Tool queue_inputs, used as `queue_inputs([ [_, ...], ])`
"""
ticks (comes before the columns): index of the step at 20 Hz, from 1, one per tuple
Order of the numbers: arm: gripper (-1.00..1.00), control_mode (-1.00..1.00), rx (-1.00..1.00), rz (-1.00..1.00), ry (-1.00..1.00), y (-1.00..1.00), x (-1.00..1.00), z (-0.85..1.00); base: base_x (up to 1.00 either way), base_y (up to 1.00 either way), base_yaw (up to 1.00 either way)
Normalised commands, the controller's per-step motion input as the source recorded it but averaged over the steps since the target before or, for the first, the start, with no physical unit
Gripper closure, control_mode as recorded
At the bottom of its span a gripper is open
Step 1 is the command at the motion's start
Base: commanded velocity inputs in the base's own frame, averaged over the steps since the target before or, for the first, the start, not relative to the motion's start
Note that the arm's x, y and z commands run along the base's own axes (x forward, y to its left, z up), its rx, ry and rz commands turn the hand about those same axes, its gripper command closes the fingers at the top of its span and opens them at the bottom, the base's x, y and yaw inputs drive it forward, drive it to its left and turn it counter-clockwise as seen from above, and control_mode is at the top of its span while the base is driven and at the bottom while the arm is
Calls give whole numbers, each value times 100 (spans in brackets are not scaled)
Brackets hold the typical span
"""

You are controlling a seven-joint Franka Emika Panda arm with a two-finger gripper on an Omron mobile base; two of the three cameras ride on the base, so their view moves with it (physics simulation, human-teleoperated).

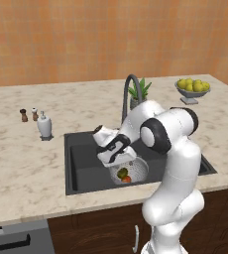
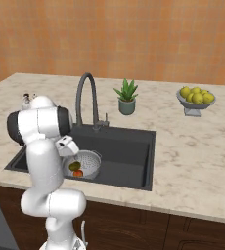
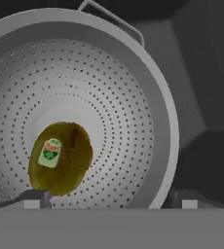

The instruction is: Put the colander in the sink, put the kiwi, apple in the colander, and turn on the sink faucet and pour water over the colander.

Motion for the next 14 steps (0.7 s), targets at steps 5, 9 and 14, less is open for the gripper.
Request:
queue_inputs([
  [5, -100, -100, 0, 28, -24, -1, -70, 60, 0, 0, 0],
  [9, -100, -100, 4, 31, -21, -2, -91, 61, 0, 0, 0],
  [14, -100, -100, 11, 29, -3, -17, -74, 77, 0, 0, 0],
])
